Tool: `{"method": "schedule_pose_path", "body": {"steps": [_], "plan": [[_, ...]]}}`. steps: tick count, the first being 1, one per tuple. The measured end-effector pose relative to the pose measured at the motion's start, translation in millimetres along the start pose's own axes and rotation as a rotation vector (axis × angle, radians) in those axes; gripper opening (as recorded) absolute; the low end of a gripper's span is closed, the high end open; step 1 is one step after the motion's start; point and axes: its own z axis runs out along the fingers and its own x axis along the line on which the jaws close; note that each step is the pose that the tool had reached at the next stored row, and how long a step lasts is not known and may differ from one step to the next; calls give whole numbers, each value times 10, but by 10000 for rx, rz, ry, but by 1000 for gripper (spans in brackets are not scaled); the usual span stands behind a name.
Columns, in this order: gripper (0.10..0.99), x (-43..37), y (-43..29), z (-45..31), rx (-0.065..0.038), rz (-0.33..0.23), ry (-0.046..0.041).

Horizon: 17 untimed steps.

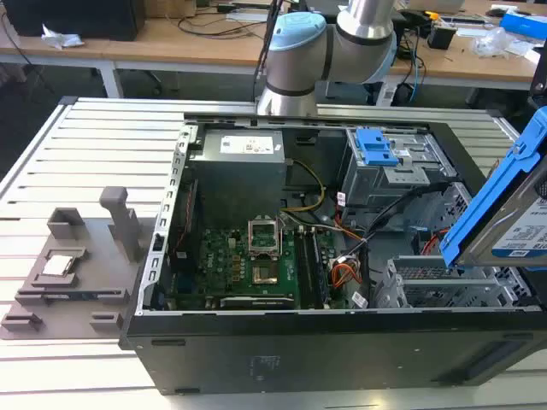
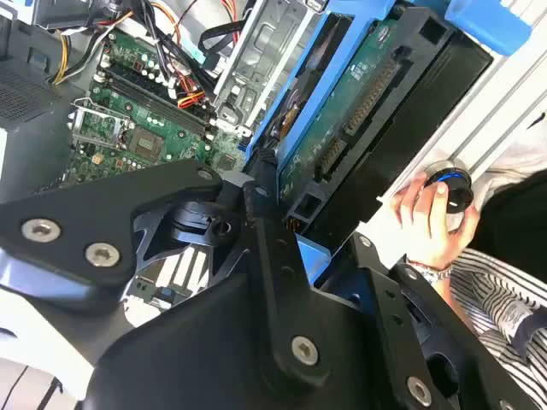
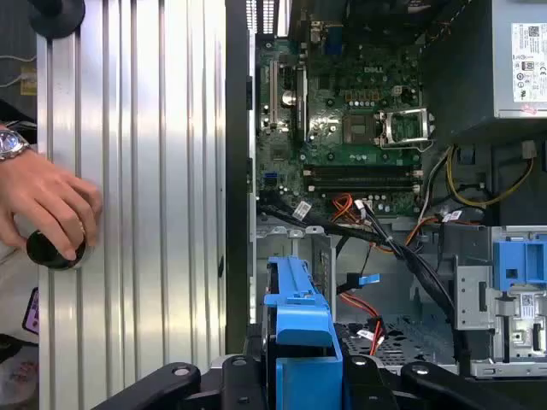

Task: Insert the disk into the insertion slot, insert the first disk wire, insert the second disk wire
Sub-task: 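Insert the disk into the insertion slot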

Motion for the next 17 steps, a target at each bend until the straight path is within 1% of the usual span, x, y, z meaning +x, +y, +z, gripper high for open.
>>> {"method": "schedule_pose_path", "body": {"steps": [1,3,5,6,8,10,17], "plan": [[365,1,6,3,0,1,0],[365,1,55,13,-1,-1,-1],[365,2,87,15,0,-1,-1],[365,2,117,17,0,-2,-1],[365,3,142,20,0,-2,-1],[365,4,183,25,0,-1,-1],[365,4,238,37,0,-2,-1]]}}
